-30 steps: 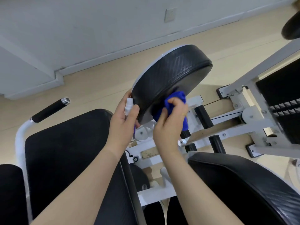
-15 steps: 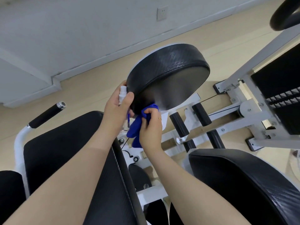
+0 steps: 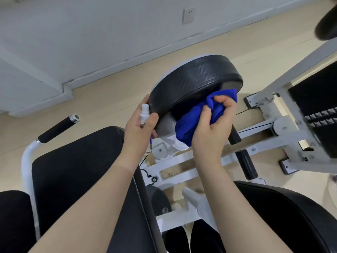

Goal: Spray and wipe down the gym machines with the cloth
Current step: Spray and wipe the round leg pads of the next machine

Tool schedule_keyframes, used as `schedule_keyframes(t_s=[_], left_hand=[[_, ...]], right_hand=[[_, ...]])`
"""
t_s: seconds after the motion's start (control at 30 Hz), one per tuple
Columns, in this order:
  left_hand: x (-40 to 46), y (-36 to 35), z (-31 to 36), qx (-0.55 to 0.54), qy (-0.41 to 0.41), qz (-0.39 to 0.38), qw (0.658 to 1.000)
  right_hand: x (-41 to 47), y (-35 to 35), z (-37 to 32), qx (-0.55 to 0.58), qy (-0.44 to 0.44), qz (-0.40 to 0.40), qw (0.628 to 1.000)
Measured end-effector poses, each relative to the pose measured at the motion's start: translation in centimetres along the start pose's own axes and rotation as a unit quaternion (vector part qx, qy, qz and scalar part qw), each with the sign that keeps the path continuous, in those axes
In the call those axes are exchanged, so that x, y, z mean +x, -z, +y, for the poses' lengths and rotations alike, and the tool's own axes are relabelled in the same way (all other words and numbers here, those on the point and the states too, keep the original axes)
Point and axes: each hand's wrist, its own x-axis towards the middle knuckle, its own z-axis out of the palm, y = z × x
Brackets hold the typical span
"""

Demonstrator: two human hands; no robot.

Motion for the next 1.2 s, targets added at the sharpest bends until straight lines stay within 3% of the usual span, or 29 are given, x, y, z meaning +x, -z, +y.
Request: schedule_keyframes(t_s=[0.1, 0.2, 0.27, 0.4, 0.47, 0.57, 0.67, 0.73, 0.87, 1.0, 1.07, 1.1, 1.17, 1.2], left_hand=[[-0.1, 0.3, -0.2, 0.014, -0.009, -0.021, 1.000], [-0.5, 0.5, -0.1, 0.004, -0.011, -0.045, 0.999], [-0.5, 0.3, -0.1, 0.006, -0.016, -0.039, 0.999], [-0.1, 0.2, -0.7, 0.022, -0.017, -0.014, 1.000], [-0.1, 0.2, -0.8, 0.034, -0.022, -0.008, 0.999], [-0.4, 0.2, -0.6, 0.046, -0.022, -0.005, 0.999], [-0.7, 0.4, -0.4, 0.058, -0.013, -0.003, 0.998], [-0.9, 0.3, -0.4, 0.059, -0.006, 0.001, 0.998], [-1.5, 0.0, -0.5, 0.044, -0.013, 0.013, 0.999], [-1.7, -0.1, -0.7, 0.045, -0.017, 0.017, 0.999], [-1.8, -0.3, -0.3, 0.056, -0.025, 0.020, 0.998], [-1.9, -0.3, -0.1, 0.065, -0.028, 0.023, 0.997], [-2.2, -0.3, 0.1, 0.074, -0.022, 0.030, 0.997], [-2.3, -0.3, 0.0, 0.075, -0.016, 0.034, 0.997]], right_hand=[[0.7, -1.1, 2.4, -0.042, -0.139, 0.011, 0.989], [1.0, -1.5, 5.0, -0.045, -0.365, -0.039, 0.929], [1.2, -1.2, 4.6, -0.037, -0.359, -0.025, 0.932], [2.3, -0.5, 1.0, 0.066, -0.197, 0.038, 0.977], [2.9, -0.8, 1.1, 0.036, -0.168, 0.058, 0.983], [3.0, -2.0, 3.1, -0.029, -0.259, 0.063, 0.963], [3.8, -2.6, 2.8, 0.028, -0.426, 0.098, 0.899], [4.6, -2.4, 2.3, 0.039, -0.451, 0.123, 0.883], [4.9, -0.5, -1.5, 0.039, -0.275, 0.080, 0.957], [4.5, -0.2, -3.0, 0.027, -0.162, 0.053, 0.985], [4.3, -0.8, -1.3, 0.002, -0.212, 0.032, 0.977], [4.3, -0.9, 0.6, -0.003, -0.284, 0.026, 0.958], [3.8, -1.0, 3.2, 0.002, -0.455, 0.005, 0.890], [3.2, -1.1, 4.0, -0.004, -0.491, -0.036, 0.871]])
